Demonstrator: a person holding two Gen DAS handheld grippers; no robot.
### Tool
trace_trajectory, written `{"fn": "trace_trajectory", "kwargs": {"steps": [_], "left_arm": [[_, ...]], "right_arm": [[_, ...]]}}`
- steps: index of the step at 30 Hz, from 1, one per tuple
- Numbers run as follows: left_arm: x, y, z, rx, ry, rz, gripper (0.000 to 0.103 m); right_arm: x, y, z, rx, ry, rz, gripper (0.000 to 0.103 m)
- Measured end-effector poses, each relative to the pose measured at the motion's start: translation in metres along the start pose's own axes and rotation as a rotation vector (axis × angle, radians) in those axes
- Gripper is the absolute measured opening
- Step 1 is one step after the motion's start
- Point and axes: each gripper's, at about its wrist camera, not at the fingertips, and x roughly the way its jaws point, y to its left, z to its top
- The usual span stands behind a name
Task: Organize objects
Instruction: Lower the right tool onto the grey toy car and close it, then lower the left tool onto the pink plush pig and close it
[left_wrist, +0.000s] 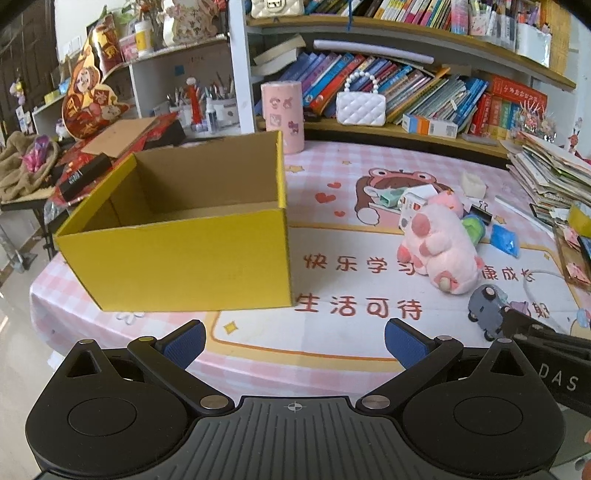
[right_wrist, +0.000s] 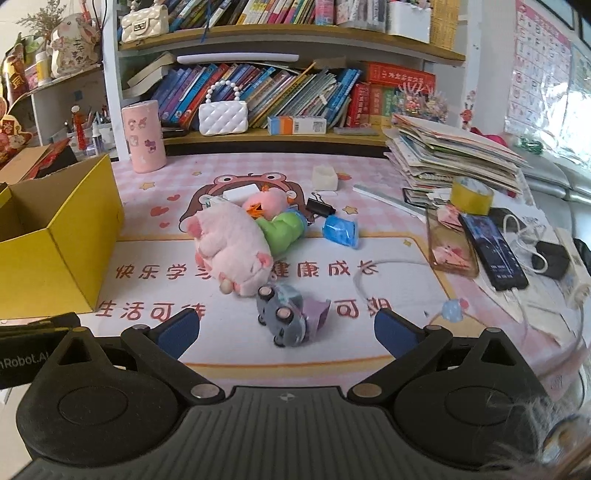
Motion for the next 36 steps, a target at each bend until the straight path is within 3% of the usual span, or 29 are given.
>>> {"fn": "trace_trajectory", "kwargs": {"steps": [4,11,14,20,22,23,29,36], "left_arm": [[0.008,-0.016,0.003,-0.014,0.015,-0.003,0.103],[0.019,-0.033,0.007,-0.071,0.031,0.029,0.103],[0.02,-0.034,0.007,-0.103,0.036,0.056,0.103],[0.02,-0.034,0.008,-0.138,0.038,0.108,0.103],[0.02,-0.037,0.009,-0.139,0.038,0.117,0.103],[0.021,-0.038,0.01,-0.138,0.041,0.118,0.103],[0.031,-0.052,0.02,-0.144,0.043,0.082,0.102],[0.058,-0.086,0.04,-0.135,0.044,-0.03,0.103]], "right_arm": [[0.016,-0.01,0.005,-0.036,0.017,0.018,0.094],[0.053,-0.021,0.012,-0.139,0.049,0.132,0.085],[0.073,-0.02,0.009,-0.207,0.08,0.146,0.076],[0.109,-0.024,0.002,-0.212,0.163,0.19,0.062],[0.114,-0.026,0.003,-0.217,0.167,0.221,0.045],[0.114,-0.027,0.004,-0.22,0.165,0.244,0.043],[0.105,-0.049,0.019,-0.183,0.133,0.288,0.043],[0.091,-0.104,0.046,-0.034,0.036,0.184,0.043]]}}
